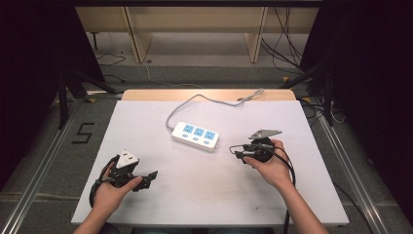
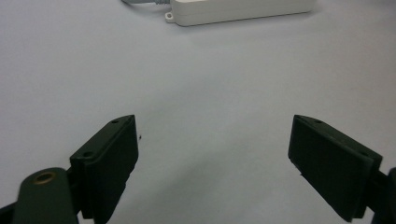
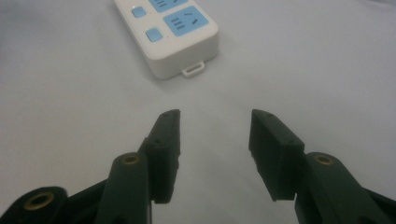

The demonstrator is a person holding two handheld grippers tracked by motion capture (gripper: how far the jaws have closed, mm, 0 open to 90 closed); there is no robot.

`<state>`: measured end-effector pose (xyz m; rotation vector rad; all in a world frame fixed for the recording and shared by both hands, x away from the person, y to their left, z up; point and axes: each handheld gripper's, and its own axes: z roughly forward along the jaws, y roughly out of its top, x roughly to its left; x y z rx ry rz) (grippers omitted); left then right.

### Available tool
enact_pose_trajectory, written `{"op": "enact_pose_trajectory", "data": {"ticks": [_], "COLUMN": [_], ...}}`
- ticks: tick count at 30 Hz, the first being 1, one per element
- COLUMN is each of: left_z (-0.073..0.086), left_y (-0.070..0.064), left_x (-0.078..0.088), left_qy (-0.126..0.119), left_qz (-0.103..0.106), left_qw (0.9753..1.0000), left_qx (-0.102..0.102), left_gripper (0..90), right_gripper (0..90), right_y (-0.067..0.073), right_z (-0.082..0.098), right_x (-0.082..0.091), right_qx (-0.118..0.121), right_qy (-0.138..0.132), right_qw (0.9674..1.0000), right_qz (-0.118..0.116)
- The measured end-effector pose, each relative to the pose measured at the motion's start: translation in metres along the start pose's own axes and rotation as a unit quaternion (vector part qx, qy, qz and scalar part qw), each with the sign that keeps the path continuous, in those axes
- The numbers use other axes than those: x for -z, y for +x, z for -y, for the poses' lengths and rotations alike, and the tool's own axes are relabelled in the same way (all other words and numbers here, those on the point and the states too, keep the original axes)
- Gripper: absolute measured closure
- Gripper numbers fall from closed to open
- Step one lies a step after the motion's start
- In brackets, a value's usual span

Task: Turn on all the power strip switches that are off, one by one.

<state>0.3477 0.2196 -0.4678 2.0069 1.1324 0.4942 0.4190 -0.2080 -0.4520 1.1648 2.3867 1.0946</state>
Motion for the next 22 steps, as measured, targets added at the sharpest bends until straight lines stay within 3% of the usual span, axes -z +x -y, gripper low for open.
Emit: {"op": "enact_pose_trajectory", "data": {"ticks": [3,9,14,22], "left_z": [0.000,0.000,0.000,0.000], "left_y": [-0.001,0.000,0.000,0.000], "left_x": [0.000,0.000,0.000,0.000], "left_qy": [0.000,0.003,0.003,0.002], "left_qz": [0.000,-0.001,-0.003,-0.003], "left_qw": [1.0000,1.0000,1.0000,1.0000], "left_qx": [-0.001,0.001,-0.001,-0.003], "left_gripper": [15.7,15.7,15.7,15.7], "right_gripper": [51.9,47.6,44.8,42.2], "right_y": [-0.003,-0.003,0.001,0.006], "right_z": [0.012,0.029,0.040,0.045], "right_x": [0.007,0.020,0.030,0.033], "right_qx": [-0.017,-0.024,-0.040,-0.038], "right_qy": [-0.005,-0.019,-0.056,-0.067], "right_qw": [0.9999,0.9995,0.9977,0.9969], "right_qz": [0.002,0.009,0.003,-0.012]}}
